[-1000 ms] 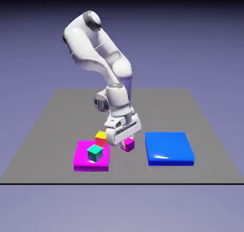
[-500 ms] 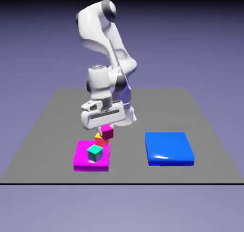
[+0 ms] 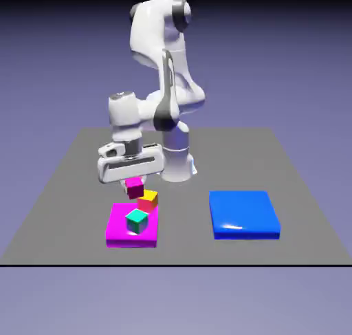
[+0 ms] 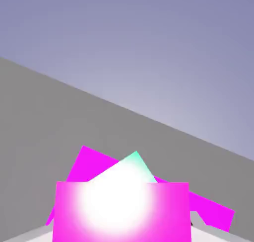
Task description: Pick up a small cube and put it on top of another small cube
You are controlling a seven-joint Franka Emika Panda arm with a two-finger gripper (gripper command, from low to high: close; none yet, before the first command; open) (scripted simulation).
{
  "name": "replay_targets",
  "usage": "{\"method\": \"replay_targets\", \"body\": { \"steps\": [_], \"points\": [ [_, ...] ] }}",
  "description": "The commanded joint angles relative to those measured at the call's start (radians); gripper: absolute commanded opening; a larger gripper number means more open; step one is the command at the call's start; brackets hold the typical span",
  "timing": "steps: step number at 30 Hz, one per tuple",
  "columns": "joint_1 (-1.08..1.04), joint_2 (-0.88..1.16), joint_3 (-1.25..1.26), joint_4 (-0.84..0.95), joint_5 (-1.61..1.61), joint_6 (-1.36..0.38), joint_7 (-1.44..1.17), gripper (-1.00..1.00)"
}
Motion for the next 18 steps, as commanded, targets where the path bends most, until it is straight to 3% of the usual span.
{"method": "replay_targets", "body": {
  "steps": [1,15,16,18],
  "points": [
    [-0.005,0.02,0.013,0.005,0.043,0.006,-0.032,-1.0],
    [-0.079,0.296,0.192,0.068,0.651,0.079,-0.481,-1.0],
    [-0.079,0.296,0.192,0.068,0.651,0.079,-0.481,1.0],
    [-0.074,0.276,0.179,0.064,0.608,0.074,-0.449,1.0]
  ]
}}
